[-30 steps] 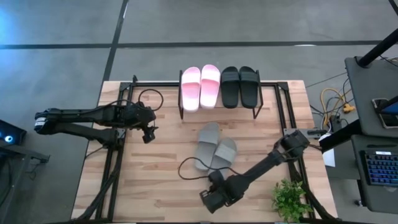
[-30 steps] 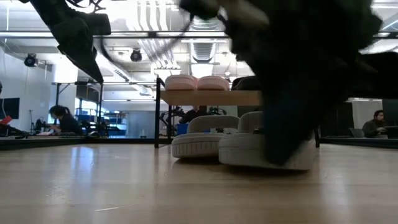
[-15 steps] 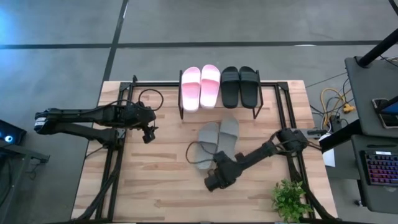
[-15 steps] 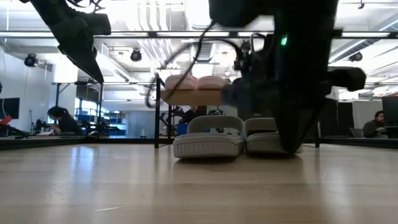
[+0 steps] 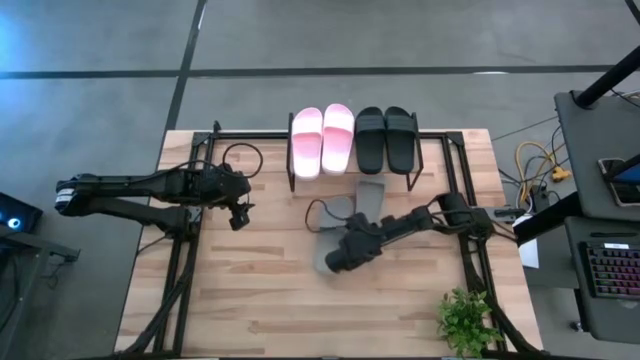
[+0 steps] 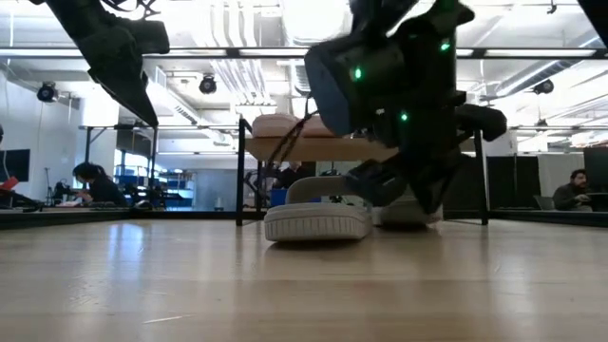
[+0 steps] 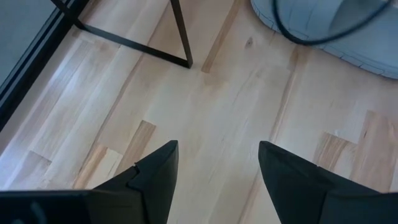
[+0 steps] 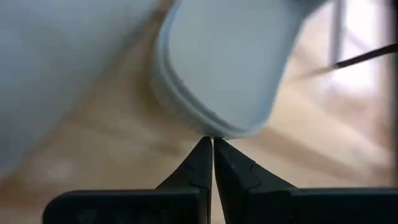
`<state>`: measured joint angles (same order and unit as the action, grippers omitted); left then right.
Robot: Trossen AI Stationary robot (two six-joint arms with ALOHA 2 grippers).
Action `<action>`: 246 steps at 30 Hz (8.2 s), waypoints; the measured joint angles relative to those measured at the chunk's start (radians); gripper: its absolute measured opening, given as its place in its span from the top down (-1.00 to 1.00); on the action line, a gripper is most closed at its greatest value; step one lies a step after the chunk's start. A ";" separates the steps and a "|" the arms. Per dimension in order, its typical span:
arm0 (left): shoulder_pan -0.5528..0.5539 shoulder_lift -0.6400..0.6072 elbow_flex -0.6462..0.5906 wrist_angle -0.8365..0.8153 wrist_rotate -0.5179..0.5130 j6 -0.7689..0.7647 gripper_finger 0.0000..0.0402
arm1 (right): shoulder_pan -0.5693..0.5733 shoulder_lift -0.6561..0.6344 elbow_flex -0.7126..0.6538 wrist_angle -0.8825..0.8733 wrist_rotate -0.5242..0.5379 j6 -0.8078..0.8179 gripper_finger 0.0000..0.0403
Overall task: Pick and place slides into the shelf
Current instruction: Move the gray slides from the center of the table to under the shelf
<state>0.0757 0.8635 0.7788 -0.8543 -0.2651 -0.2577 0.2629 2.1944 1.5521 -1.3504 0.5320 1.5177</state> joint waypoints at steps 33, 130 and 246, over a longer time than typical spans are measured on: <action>0.000 0.000 -0.001 -0.021 0.000 0.002 -0.03 | 0.060 0.014 0.065 0.642 -0.248 -0.003 0.96; -0.006 0.002 -0.001 -0.027 0.003 0.002 -0.03 | -0.087 -0.158 -0.264 0.215 0.154 0.262 0.96; -0.012 0.065 -0.082 0.205 0.068 -0.279 -0.03 | -0.258 -0.192 -0.191 0.752 0.055 -0.421 0.96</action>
<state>0.0637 0.9287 0.6964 -0.6495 -0.1970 -0.5367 0.0053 2.0027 1.3613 -0.5986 0.5873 1.0967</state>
